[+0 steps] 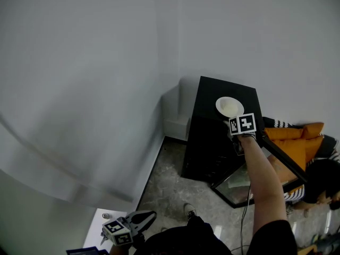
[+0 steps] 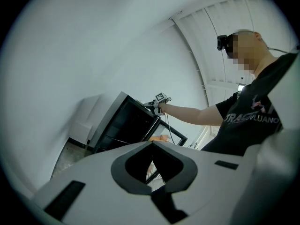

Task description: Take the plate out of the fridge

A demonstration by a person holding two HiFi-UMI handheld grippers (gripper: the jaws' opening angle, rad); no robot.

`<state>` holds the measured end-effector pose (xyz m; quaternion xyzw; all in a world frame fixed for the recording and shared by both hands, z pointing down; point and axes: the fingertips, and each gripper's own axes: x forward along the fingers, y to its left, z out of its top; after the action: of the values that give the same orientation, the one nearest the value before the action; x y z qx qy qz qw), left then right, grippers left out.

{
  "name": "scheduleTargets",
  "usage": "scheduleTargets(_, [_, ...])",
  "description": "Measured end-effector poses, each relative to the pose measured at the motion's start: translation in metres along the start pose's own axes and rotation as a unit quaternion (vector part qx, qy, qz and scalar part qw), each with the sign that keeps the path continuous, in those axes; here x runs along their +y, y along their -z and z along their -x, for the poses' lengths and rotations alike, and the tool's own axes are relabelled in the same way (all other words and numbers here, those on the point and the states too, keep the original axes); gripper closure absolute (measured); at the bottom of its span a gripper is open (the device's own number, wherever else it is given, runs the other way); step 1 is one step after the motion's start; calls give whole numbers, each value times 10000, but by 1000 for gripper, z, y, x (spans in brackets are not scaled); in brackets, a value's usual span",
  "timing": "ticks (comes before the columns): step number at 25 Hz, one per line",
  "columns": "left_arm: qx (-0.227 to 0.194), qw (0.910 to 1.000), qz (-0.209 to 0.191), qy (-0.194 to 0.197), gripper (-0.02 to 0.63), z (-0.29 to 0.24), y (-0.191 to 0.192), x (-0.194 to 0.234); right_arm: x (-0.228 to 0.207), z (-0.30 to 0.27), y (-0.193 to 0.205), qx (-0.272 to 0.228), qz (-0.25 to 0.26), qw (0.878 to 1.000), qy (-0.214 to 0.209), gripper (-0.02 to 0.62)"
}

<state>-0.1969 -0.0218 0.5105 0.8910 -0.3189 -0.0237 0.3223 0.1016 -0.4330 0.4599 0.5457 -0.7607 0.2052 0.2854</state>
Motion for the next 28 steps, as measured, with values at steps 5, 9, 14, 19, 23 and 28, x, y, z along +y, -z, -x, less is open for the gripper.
scheduleTargets(5, [-127, 9999, 45, 11, 601, 5, 2, -1, -9, 12, 8, 51, 633, 9971, 418, 411])
scheduleTargets(9, [31, 10000, -53, -31, 601, 6, 5, -7, -6, 35, 9, -511, 165, 9983, 213, 413])
scheduleTargets(14, [145, 9997, -122, 153, 601, 1, 11, -19, 24, 70, 36, -1137, 175, 9932, -192, 588])
scheduleTargets(19, [426, 9978, -201, 464, 601, 0, 28, -34, 89, 116, 110, -1400, 155, 9845, -1042, 588])
scheduleTargets(23, [789, 9936, -182, 785, 600, -4, 50, -51, 138, 156, 187, -1336, -190, 9797, -1480, 588])
scheduleTargets(28, [1198, 9835, -309, 1317, 601, -24, 67, -77, 180, 201, 262, -1211, -864, 9743, -1690, 588])
